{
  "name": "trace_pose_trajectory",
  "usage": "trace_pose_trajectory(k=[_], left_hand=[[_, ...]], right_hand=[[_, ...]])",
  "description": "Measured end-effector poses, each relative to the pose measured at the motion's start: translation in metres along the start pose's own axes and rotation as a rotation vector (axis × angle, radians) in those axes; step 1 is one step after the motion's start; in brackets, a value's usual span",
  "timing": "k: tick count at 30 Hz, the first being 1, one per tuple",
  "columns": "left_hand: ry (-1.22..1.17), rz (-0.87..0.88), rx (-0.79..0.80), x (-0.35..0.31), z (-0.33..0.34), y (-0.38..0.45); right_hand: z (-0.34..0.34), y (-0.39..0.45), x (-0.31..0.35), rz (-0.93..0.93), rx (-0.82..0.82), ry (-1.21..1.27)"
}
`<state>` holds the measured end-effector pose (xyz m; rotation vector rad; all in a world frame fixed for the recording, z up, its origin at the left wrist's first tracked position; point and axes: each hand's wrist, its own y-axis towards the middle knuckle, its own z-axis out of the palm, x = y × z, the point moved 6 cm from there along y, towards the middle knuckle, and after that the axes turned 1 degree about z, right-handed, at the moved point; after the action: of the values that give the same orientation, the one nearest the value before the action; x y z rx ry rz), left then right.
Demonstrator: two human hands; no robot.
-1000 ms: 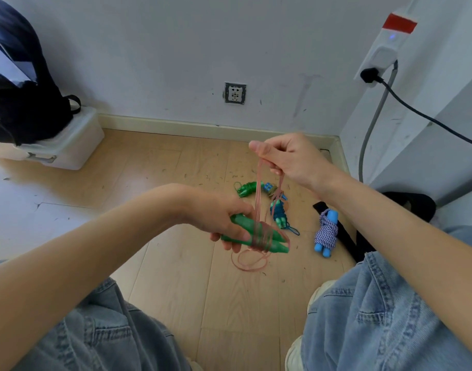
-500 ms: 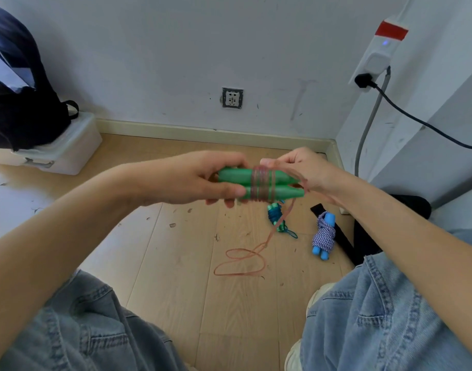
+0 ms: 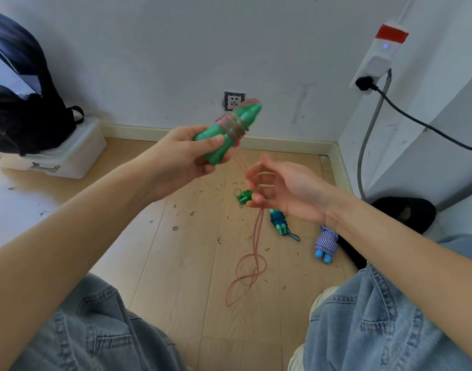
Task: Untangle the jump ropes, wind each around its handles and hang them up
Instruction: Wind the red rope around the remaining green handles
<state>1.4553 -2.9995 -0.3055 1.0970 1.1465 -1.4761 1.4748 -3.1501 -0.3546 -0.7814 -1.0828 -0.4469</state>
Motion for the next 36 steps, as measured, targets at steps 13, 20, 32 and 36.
trace_pose_trajectory(k=[13, 20, 32, 36], left_hand=[[1.167, -0.079, -0.362, 0.021, -0.037, 0.007], [1.472, -0.175, 0.53, 0.079, 0.047, -0.026], [0.514, 0.041, 0.029, 0.011, 0.003, -0.012], [0.871, 0.022, -0.197, 0.031, -0.007, 0.003]], right_hand=[[0.014, -0.009, 0.016, -0.034, 0.153, -0.179], [-0.015, -0.006, 0.021, -0.053, -0.183, -0.447], [-0.006, -0.006, -0.005, 0.108, -0.031, -0.632], [0.017, -0.006, -0.012, 0.136, 0.114, -0.495]])
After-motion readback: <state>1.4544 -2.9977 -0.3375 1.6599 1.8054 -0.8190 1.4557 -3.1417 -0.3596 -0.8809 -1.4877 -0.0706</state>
